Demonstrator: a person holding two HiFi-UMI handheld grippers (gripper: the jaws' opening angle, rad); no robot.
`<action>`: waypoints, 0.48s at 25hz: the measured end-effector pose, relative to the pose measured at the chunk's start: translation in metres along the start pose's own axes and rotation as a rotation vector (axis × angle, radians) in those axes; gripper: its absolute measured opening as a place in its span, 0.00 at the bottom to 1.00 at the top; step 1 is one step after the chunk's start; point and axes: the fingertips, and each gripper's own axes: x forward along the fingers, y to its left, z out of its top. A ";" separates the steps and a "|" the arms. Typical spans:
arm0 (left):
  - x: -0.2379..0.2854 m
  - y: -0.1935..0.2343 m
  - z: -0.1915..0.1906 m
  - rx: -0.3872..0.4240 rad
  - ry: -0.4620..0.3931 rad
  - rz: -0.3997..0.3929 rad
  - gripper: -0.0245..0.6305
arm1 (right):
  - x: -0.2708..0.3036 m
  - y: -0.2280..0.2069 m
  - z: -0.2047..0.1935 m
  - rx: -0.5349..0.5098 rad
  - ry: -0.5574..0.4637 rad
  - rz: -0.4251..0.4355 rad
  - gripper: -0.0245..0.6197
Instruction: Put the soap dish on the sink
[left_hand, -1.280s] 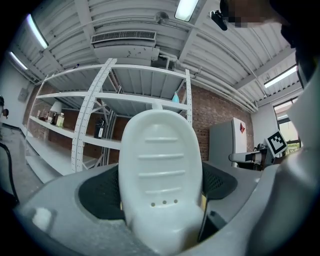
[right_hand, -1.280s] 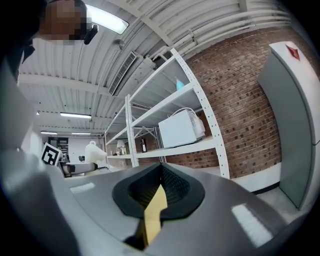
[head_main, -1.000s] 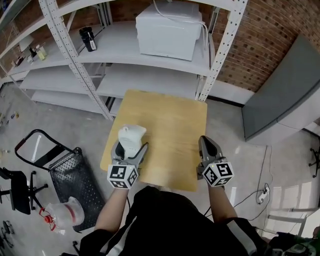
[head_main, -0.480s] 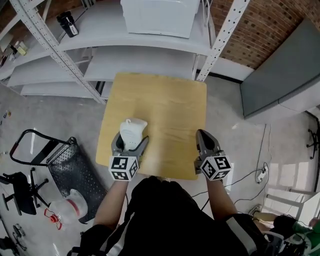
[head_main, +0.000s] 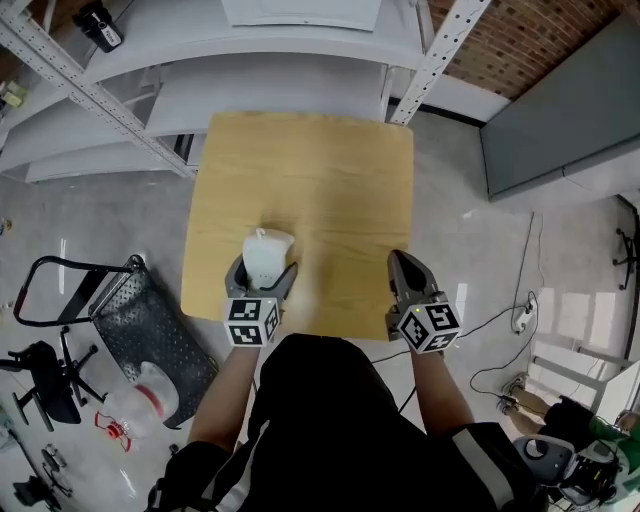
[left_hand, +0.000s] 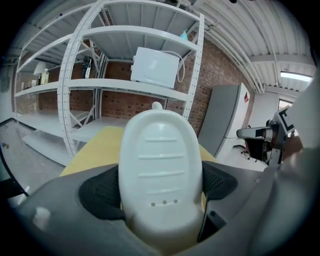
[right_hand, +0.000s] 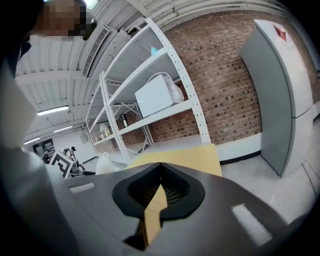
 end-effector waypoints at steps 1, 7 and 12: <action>0.005 0.003 -0.007 0.008 0.023 0.011 0.73 | 0.001 -0.001 -0.004 0.008 0.006 -0.004 0.05; 0.026 0.016 -0.039 0.028 0.111 0.033 0.73 | 0.002 -0.003 -0.034 0.037 0.056 -0.023 0.05; 0.037 0.009 -0.055 0.042 0.157 0.010 0.73 | -0.001 -0.010 -0.056 0.037 0.102 -0.032 0.05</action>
